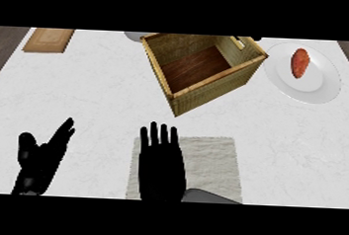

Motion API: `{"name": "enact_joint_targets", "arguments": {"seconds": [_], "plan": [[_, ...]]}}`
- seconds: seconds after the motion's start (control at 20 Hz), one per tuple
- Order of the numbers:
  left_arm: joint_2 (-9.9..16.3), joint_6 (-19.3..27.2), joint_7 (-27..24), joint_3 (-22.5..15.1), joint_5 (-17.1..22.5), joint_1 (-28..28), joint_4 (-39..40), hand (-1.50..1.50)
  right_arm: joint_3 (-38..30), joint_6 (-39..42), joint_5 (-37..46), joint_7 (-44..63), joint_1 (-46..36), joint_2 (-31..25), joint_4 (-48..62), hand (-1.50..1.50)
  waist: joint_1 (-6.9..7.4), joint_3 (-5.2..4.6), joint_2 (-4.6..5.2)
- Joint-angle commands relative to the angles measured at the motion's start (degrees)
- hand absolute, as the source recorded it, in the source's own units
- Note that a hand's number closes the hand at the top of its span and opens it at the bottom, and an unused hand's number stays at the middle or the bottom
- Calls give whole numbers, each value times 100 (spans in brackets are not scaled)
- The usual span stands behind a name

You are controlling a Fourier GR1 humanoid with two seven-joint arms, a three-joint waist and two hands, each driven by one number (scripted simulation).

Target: Pick the bell pepper from the placemat and place it in the basket

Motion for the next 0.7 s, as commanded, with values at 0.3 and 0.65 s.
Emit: {"name": "enact_joint_targets", "arguments": {"seconds": [0.3,0.65], "plan": [[-206,33,73,-98,-148,138,487,0,185,344,155,1140,494,147,252,-150,-2,-72,50],[-264,-97,66,-95,-165,69,553,0,284,88,298,914,555,148,468,-150,41,-71,63]]}}
